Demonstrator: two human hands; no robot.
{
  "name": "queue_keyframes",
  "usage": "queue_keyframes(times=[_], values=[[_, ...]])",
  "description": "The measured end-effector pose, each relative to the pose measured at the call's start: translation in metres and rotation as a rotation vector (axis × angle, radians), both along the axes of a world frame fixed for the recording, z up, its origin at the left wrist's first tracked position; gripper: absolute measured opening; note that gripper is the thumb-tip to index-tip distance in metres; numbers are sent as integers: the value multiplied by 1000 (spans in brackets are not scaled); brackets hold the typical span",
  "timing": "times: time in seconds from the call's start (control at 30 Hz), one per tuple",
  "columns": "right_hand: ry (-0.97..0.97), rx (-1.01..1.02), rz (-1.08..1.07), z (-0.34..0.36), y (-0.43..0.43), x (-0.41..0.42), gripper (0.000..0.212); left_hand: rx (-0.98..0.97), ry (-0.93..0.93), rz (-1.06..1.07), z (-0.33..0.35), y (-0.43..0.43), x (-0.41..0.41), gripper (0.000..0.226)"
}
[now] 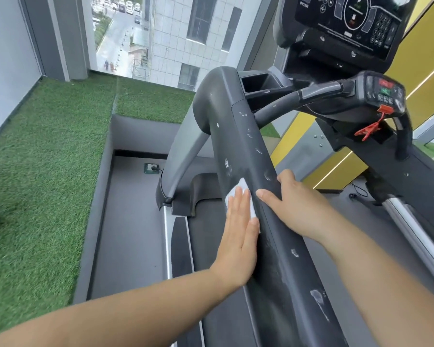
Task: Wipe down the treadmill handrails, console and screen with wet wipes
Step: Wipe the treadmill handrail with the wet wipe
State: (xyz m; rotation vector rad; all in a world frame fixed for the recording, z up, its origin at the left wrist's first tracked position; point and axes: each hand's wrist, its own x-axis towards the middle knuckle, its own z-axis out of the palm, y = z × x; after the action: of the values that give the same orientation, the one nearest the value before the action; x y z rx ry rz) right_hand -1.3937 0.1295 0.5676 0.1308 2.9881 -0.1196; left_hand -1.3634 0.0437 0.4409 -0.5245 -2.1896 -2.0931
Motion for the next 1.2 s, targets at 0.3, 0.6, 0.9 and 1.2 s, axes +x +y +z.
queue_keyframes(times=[0.3,0.6,0.9,1.2], values=[[-15,-243,-158,17,4,-34,59,28,-11,-61,1,-4,-8,49],[-125,-242,-147,14,-6,-68,44,17,-12,-5,10,-2,-38,45],[-146,-270,-153,13,-8,-70,44,-24,-45,4,11,-9,-64,52],[-199,-256,-146,18,-10,-69,43,41,-72,-66,-1,-8,-36,49]])
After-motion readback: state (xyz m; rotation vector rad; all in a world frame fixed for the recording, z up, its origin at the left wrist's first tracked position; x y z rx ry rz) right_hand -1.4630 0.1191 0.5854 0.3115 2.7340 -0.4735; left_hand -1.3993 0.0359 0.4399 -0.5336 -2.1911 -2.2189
